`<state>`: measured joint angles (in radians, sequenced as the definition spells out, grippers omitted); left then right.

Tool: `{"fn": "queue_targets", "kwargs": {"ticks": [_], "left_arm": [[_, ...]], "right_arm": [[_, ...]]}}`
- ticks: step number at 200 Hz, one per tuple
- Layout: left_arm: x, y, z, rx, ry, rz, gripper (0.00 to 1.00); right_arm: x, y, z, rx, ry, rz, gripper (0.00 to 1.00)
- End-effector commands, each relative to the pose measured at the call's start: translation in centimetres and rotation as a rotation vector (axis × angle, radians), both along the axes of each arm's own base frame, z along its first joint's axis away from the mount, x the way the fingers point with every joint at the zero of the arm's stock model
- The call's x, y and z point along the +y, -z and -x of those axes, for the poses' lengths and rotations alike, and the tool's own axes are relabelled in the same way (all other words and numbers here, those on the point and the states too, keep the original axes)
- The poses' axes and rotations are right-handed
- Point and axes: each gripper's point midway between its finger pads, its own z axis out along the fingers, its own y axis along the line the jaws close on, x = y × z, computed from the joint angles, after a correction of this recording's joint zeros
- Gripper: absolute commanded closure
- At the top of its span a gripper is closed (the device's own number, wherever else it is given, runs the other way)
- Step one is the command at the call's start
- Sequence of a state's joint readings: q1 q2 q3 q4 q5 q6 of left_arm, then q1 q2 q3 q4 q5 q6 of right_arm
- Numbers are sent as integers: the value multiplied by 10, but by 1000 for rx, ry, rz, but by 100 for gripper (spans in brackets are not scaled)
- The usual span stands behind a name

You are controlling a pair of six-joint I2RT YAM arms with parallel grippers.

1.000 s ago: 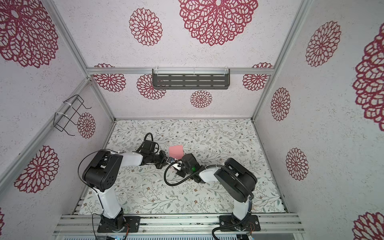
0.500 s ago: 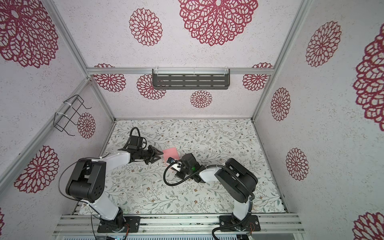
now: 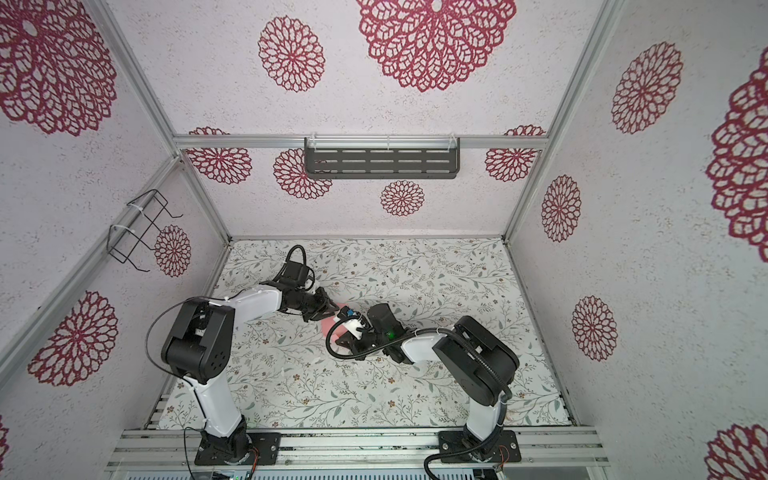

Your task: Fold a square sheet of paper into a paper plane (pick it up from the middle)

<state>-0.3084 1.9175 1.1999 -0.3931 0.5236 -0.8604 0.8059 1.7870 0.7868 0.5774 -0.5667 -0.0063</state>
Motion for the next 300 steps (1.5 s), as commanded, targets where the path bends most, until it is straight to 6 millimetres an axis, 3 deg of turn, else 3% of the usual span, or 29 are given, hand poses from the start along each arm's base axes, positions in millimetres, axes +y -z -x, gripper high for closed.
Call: {"fn": "queue_targets", "kwargs": {"ticks": [1,14,17,22,92,152,205,231,264,300], "left_arm": [[9,10,7,10,85,-136,78],[10,14,12,24,103,-163,81],[12,28,15,57,108,-178,82],[12,32,17,66,113,-191,82],[12,51,26,109,166,-275,89],[15,55,29,115,169,-290,92],[13,56,29,111,164,-280,92],[13,56,29,109,162,-279,92],[13,57,29,111,161,-279,92],[13,59,30,114,161,-278,91]], "right_arm": [[10,-12,5,82,-34,-77,100],[11,-11,4,98,-26,-80,100],[11,-11,3,100,-24,-82,100],[11,-10,3,108,-21,-82,100],[13,5,-6,198,26,-50,100],[9,26,-27,337,162,44,100],[8,27,-28,401,168,65,100],[9,28,-29,430,169,63,90],[12,25,-30,445,171,47,84],[12,24,-34,453,190,47,87]]}}
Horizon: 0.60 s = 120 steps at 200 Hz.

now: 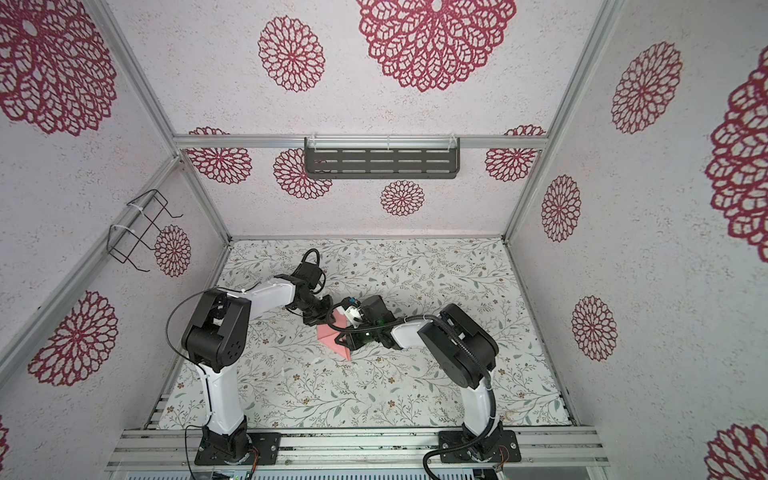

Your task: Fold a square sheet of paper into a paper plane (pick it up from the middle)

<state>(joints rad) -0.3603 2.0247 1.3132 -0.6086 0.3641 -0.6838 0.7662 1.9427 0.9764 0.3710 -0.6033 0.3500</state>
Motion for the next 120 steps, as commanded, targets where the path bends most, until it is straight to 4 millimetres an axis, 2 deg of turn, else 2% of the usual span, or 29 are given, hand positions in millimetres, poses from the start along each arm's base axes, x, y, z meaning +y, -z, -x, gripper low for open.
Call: {"fn": "queue_targets", "kwargs": {"ticks": [1,42,120], "left_arm": [[5,22,14,54,11,-45,91],[5,22,14,51,12,-43,91],[4,22,15,54,13,-37,91]], "right_arm": [[3,-10,-8,3,14,-24,87],[-3,2,-12,-3,42,29,97],[-4,13,-15,-22,34,76,99]]}}
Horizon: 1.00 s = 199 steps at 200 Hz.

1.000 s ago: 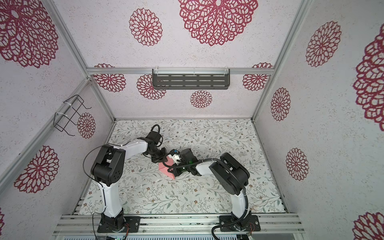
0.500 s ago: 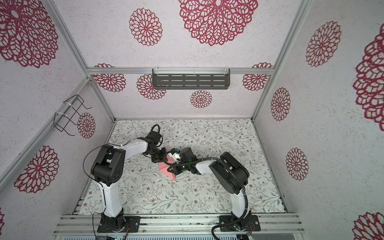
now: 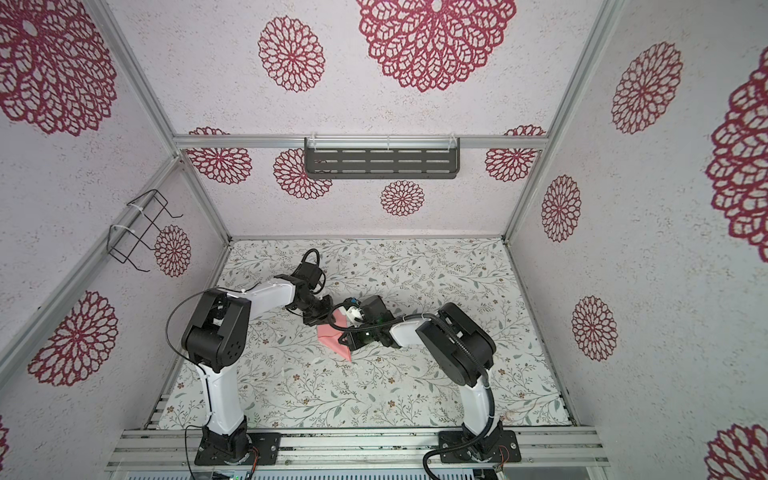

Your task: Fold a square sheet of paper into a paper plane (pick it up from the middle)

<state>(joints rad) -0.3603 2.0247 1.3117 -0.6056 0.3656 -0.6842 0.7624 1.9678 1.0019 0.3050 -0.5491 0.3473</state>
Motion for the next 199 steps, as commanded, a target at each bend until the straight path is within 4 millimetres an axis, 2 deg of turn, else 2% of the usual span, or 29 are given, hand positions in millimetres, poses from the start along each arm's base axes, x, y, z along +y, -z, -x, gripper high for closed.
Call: {"fn": "queue_targets", "kwargs": {"ticks": [1,91,165,199], "left_arm": [[4,21,14,54,13,-39,91],[3,19,13,47,11,-37,91],[5,22,13,52,9,-50,92],[5,23,14,56,10,-50,92]], "right_arm": [[2,-4,-8,-42,-10,5,99],[-4,7,-9,-42,2,50,100],[0,-23,-11,-71,9,0,100],[0,-21,-11,-68,11,4,100]]}}
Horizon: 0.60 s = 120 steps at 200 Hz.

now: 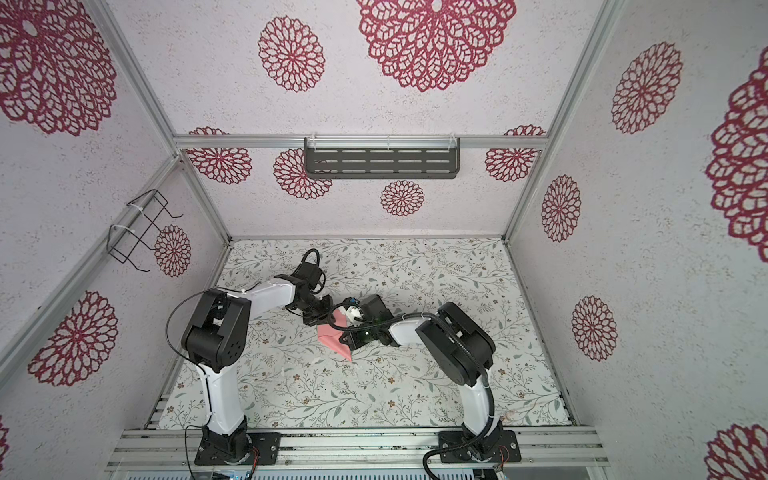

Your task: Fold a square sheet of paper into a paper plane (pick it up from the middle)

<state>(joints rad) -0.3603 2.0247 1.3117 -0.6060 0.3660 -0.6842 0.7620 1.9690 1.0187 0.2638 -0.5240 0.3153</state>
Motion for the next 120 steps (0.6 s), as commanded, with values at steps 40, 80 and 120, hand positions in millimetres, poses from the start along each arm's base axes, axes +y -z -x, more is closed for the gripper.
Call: {"fn": "queue_targets", "kwargs": {"ticks": [40,80,120], "left_arm": [[5,22,13,52,9,-49,92],[4,18,10,43,9,-44,92],[0,1,2,6,7,-23,92]], "right_arm": [[0,-15,-10,-41,23,-3,100],[-2,-5,-10,-26,30,21,100],[-3,3,-7,-3,21,35,100]]}}
